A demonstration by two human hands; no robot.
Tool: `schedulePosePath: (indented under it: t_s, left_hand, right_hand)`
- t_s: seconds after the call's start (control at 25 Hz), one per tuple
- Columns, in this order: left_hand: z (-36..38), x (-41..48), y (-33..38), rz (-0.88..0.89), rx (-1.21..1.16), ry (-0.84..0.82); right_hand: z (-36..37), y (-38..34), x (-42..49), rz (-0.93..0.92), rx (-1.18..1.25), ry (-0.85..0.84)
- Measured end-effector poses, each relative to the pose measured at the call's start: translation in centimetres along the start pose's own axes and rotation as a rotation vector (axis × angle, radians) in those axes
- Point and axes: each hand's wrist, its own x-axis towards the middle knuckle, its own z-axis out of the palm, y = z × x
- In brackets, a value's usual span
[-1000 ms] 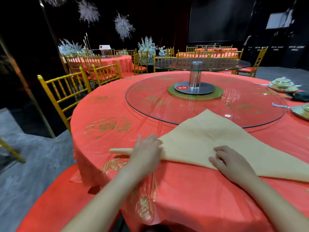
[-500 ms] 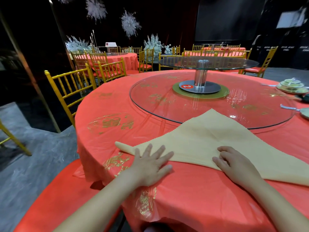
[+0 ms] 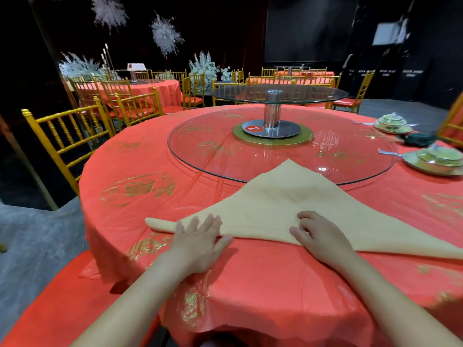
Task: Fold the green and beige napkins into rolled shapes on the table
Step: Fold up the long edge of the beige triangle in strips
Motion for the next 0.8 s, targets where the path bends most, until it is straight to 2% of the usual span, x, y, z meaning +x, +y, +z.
schedulePosePath:
  t_s: [0.2, 0.28, 0.52, 0.8]
  left_hand:
    - [0.5, 0.6, 8.4, 0.413, 0.005, 0.06]
    - [1.1, 0.6, 9.6, 0.455, 0.05, 0.102]
    - [1.7, 0.2, 8.2, 0.274, 0.062, 0.11]
    - [0.8, -0.1, 0.5, -0.155, -0.021, 0.088]
  right_hand:
    - [0.2, 0.2, 0.0, -0.04, -0.052, 0.04]
    - [0.4, 0.4, 0.2, -0.055, -0.063, 0.058]
    - [0.0, 0.1, 0.8, -0.045, -0.17, -0.005]
    - [0.3, 0.0, 0.8, -0.045, -0.174, 0.005]
